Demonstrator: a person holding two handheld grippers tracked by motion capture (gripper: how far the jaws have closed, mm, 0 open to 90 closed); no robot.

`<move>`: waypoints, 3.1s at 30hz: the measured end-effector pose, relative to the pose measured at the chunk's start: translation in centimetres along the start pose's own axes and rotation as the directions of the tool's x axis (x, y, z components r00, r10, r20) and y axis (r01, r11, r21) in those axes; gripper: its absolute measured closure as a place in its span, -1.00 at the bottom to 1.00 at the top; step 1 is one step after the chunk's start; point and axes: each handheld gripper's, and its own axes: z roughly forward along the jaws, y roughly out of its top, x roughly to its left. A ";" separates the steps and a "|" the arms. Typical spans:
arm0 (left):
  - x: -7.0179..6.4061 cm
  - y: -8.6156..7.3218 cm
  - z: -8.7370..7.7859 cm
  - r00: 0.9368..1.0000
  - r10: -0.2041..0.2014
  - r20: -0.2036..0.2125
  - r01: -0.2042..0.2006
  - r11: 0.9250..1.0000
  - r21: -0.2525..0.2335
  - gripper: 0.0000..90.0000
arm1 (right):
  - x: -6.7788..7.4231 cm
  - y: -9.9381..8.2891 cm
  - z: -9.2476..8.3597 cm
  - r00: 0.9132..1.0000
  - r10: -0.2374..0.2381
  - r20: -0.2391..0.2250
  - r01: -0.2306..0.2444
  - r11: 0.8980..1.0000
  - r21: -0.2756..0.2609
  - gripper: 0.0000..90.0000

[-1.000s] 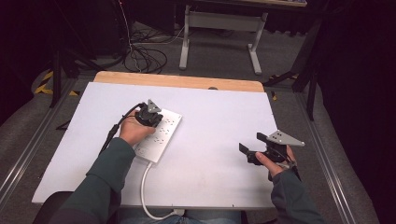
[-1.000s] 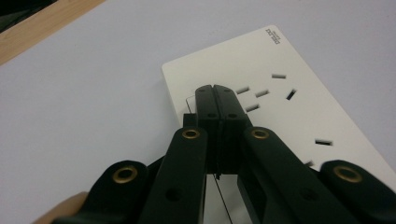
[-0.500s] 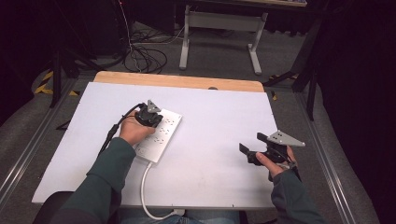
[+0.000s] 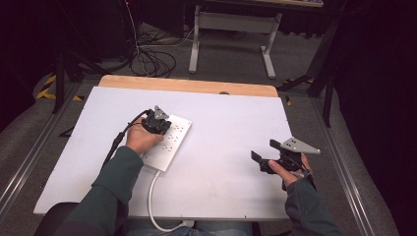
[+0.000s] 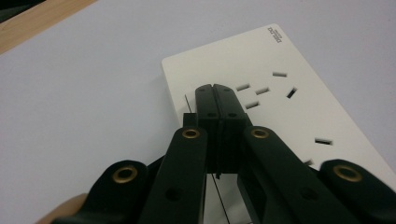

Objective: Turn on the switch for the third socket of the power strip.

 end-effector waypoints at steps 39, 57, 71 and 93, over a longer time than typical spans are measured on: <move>1.0 -3.0 -9.8 0.991 -0.133 0.003 0.130 0.967 -0.221 1.00 | 0.1 0.2 0.5 1.000 -0.007 -0.007 0.007 1.000 0.007 -0.75; 1.5 -5.8 -13.9 0.970 -0.243 0.019 0.238 0.928 -0.288 1.00 | 0.3 0.3 0.6 1.000 -0.009 -0.003 0.009 1.000 0.006 -0.75; 1.8 -7.7 -16.3 0.958 -0.285 -0.002 0.269 0.905 -0.330 1.00 | 0.3 0.3 0.6 1.000 -0.015 -0.004 0.015 1.000 0.007 -0.75; 2.8 -9.1 -17.4 0.931 -0.358 -0.068 0.311 0.878 -0.364 0.60 | 0.3 0.3 0.6 1.000 -0.012 -0.004 0.012 1.000 0.008 -0.75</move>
